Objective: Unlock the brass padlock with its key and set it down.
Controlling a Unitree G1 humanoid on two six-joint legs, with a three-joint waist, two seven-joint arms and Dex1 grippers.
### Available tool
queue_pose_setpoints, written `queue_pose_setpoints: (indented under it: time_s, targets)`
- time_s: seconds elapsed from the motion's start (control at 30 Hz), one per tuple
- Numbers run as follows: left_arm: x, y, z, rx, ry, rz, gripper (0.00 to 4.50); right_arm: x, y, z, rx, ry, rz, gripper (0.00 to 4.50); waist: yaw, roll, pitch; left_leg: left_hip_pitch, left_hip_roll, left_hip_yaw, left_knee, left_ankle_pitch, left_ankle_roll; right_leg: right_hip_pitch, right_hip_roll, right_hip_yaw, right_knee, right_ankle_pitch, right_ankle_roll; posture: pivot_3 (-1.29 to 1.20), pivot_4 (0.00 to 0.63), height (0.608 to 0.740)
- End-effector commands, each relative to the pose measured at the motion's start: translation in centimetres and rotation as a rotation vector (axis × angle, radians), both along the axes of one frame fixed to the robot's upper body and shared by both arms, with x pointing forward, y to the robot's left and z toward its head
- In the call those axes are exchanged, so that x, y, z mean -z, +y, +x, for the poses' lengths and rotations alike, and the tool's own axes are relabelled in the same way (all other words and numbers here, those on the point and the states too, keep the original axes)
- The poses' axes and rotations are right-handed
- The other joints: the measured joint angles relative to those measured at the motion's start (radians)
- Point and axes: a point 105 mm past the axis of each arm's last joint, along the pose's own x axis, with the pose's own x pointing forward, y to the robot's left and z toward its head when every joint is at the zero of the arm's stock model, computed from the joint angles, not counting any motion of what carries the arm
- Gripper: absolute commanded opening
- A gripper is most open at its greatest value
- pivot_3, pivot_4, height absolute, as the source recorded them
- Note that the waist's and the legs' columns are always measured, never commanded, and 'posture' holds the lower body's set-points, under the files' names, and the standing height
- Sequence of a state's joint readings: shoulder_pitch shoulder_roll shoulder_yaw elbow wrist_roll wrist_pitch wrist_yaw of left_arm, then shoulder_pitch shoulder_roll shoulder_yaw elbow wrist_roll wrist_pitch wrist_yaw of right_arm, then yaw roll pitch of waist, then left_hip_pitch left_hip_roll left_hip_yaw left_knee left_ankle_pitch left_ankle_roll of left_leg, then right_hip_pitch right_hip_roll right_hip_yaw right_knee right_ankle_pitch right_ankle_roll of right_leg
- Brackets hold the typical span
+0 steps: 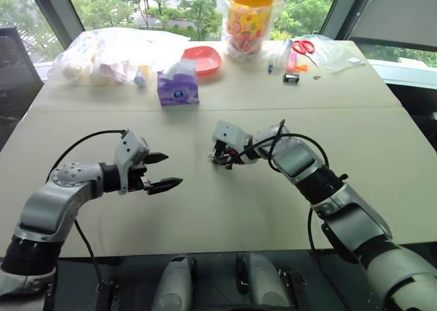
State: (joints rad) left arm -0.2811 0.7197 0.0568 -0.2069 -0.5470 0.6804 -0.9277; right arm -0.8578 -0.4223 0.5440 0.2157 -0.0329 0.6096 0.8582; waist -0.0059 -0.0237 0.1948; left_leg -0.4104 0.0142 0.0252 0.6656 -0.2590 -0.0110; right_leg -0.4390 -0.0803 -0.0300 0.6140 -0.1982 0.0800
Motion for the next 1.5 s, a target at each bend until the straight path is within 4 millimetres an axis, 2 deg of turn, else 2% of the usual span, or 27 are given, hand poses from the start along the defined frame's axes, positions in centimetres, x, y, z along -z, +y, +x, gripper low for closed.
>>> queue_pose_setpoints:
  time_s: [0.03,0.2,0.3,0.37,0.5,0.63,0.73,0.9,1.33,1.4,1.5]
  targets:
    - [-2.0,0.3,1.0,-0.001,-0.025,-0.094,4.5,-3.6,0.0,-1.0,-0.167,-0.26,0.007,0.68,0.001,0.0,0.0,0.0,0.0,0.0,0.0,0.0,0.0,0.0,0.0,0.0,-0.001,0.0,0.0,0.0,0.15,0.74]
    - [-3.8,-0.5,3.5,0.043,0.012,-0.256,4.5,-6.9,-0.3,-2.3,-0.223,-0.449,0.051,0.68,-0.009,0.0,0.0,0.0,-0.001,0.001,0.0,0.0,0.0,0.0,0.0,0.0,-0.001,0.002,0.004,0.0,0.15,0.74]
    - [-4.9,-2.4,5.4,0.105,0.029,-0.337,4.5,-9.3,-0.2,-2.3,-0.242,-0.671,0.026,0.68,-0.007,-0.001,0.0,0.001,-0.001,0.0,0.0,0.0,0.0,0.0,0.002,0.0,0.001,0.002,0.004,0.0,0.15,0.74]
    - [-5.4,-3.3,5.8,0.153,0.037,-0.367,4.5,-10.3,0.1,-2.3,-0.242,-0.742,0.035,0.68,-0.007,-0.001,0.0,0.001,-0.001,0.0,0.001,0.0,0.0,0.001,0.002,0.0,0.0,0.002,0.004,0.0,0.15,0.74]
    - [-5.9,-4.2,6.2,0.215,0.044,-0.391,4.5,-11.1,0.4,-2.1,-0.233,-0.804,0.035,0.68,-0.013,-0.001,0.0,0.001,-0.001,0.002,0.0,0.0,0.0,0.001,0.001,0.001,0.0,0.002,0.004,0.0,0.15,0.74]
    - [-6.2,-4.8,7.1,0.221,0.031,-0.4,4.5,-11.1,0.3,-1.9,-0.222,-0.823,0.017,0.68,-0.007,-0.001,0.0,0.001,-0.001,0.001,0.0,0.0,0.0,0.001,0.001,0.0,0.0,0.002,0.004,0.0,0.15,0.74]
    - [-6.4,-5.1,7.7,0.221,0.021,-0.407,3.74,-11.0,0.2,-1.9,-0.221,-0.822,0.01,0.68,-0.006,-0.001,0.0,0.0,-0.001,0.001,0.0,0.0,0.0,0.001,0.001,0.001,0.0,0.002,0.004,0.0,0.15,0.74]
    - [-6.2,-5.7,7.9,0.235,0.017,-0.393,1.77,-11.0,0.3,-1.9,-0.222,-0.822,0.009,0.68,-0.007,-0.001,0.0,0.0,-0.001,0.001,0.0,0.0,0.0,0.001,0.001,0.001,0.0,0.002,0.004,0.0,0.15,0.74]
    - [-6.5,-6.2,7.9,0.253,0.005,-0.402,1.77,-10.6,0.6,-2.2,-0.236,-0.809,0.013,0.68,-0.007,-0.001,0.0,0.0,-0.001,0.0,0.0,0.0,0.0,0.001,0.001,0.0,0.0,0.002,0.004,0.0,0.15,0.74]
    - [-6.5,-6.3,7.8,0.263,0.011,-0.403,1.24,-10.5,0.7,-2.2,-0.236,-0.806,0.015,0.68,-0.007,-0.001,0.0,0.0,-0.001,0.0,0.0,0.0,0.0,0.001,0.001,0.0,0.0,0.002,0.004,0.0,0.15,0.74]
    - [-6.3,-6.3,7.5,0.276,0.017,-0.395,0.17,-10.5,0.8,-2.2,-0.237,-0.807,0.018,0.68,-0.007,-0.001,0.0,0.0,-0.001,0.0,0.0,0.0,0.0,0.001,0.001,0.0,0.0,0.002,0.004,0.0,0.15,0.74]
